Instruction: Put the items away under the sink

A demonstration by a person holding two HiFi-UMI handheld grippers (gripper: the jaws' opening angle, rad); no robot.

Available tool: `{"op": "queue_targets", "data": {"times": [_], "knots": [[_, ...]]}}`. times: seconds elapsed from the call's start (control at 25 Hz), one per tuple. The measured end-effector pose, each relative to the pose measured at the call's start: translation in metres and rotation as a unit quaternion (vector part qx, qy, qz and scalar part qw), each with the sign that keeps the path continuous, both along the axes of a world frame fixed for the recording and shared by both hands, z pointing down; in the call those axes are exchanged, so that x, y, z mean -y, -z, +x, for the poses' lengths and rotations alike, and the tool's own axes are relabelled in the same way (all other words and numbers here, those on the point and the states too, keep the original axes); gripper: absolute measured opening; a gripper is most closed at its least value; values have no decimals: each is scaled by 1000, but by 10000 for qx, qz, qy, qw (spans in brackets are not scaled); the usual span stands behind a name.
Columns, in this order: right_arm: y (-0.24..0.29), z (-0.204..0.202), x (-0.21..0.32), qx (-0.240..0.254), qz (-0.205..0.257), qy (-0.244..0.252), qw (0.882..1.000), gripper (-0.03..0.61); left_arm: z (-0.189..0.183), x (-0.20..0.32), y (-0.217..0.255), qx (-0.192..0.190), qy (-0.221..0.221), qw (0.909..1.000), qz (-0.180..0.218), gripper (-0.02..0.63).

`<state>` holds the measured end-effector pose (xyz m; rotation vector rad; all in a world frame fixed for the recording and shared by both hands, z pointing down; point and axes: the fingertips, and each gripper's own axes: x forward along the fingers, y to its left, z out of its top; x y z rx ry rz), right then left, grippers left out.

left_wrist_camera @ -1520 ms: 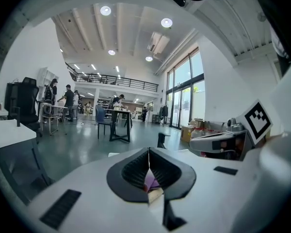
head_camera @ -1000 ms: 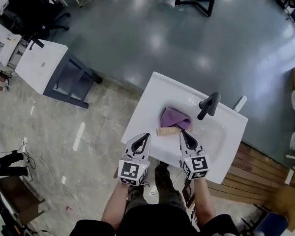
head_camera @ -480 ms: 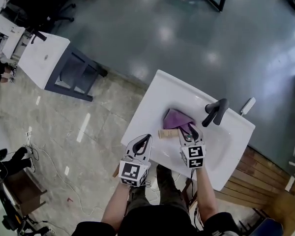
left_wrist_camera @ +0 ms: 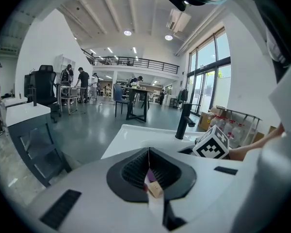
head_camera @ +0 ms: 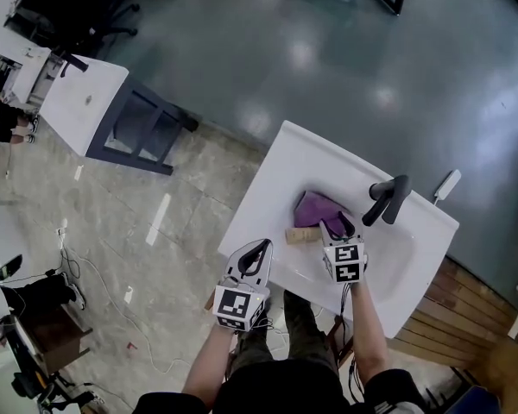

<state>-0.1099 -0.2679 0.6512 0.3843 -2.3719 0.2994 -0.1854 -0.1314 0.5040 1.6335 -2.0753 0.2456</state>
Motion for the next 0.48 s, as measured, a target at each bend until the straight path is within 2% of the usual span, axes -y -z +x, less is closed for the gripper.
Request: {"op": "queue_targets", "data": {"times": [0.28,0.48], "knots": [[-17,-1,-1,-185,-118,12,9998,205,1,1,2,49,30,10000,-46,9],[-22,-2,-3,-255,-86,85,9996,133,-2,-5,1,33,123,9999,-83,9]]}}
